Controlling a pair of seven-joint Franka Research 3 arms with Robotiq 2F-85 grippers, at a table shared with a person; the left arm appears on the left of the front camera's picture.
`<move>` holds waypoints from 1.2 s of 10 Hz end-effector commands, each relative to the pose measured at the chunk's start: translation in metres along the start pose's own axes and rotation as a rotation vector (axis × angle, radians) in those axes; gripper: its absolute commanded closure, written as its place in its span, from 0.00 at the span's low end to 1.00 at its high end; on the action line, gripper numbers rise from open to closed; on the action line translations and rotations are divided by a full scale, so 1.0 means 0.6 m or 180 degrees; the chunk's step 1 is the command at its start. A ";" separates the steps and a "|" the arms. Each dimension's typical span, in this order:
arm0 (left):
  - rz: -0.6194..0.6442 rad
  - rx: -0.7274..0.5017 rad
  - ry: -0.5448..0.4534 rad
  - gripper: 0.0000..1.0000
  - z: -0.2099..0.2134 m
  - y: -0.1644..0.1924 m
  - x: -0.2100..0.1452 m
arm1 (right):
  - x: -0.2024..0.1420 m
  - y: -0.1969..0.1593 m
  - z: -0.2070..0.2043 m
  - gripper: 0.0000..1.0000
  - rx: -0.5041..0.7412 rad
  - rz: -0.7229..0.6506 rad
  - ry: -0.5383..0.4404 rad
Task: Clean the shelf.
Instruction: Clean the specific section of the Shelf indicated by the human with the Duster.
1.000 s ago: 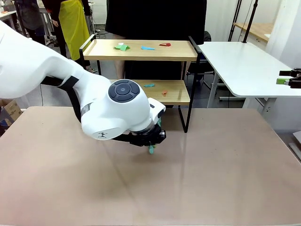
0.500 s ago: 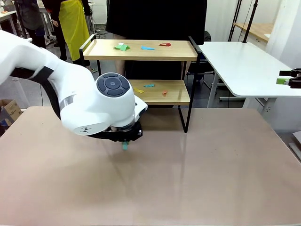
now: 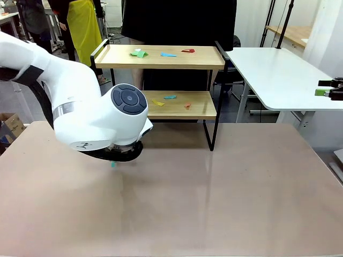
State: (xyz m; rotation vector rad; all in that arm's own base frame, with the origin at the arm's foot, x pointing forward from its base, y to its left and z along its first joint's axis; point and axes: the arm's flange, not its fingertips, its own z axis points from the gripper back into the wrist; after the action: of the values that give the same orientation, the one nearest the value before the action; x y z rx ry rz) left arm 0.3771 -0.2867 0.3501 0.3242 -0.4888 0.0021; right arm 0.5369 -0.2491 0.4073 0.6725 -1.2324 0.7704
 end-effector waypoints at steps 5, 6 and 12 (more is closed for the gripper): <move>-0.0123 0.0171 -0.0130 0.86 0.012 0.009 -0.008 | 0.004 0.002 -0.001 0.00 0.0006 0.0012 0.0000; -0.0123 0.0171 -0.0130 0.86 0.012 0.009 -0.008 | 0.004 0.002 -0.001 0.00 0.0006 0.0012 0.0000; -0.0669 -0.0472 -0.0260 0.86 0.028 0.067 -0.026 | 0.004 0.002 -0.001 0.00 0.0006 0.0012 0.0000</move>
State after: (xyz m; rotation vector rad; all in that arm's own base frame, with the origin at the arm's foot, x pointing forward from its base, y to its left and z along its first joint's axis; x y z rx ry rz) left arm 0.3587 -0.2771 0.3627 0.2661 -0.5587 -0.1800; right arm 0.5369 -0.2491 0.4073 0.6725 -1.2325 0.7703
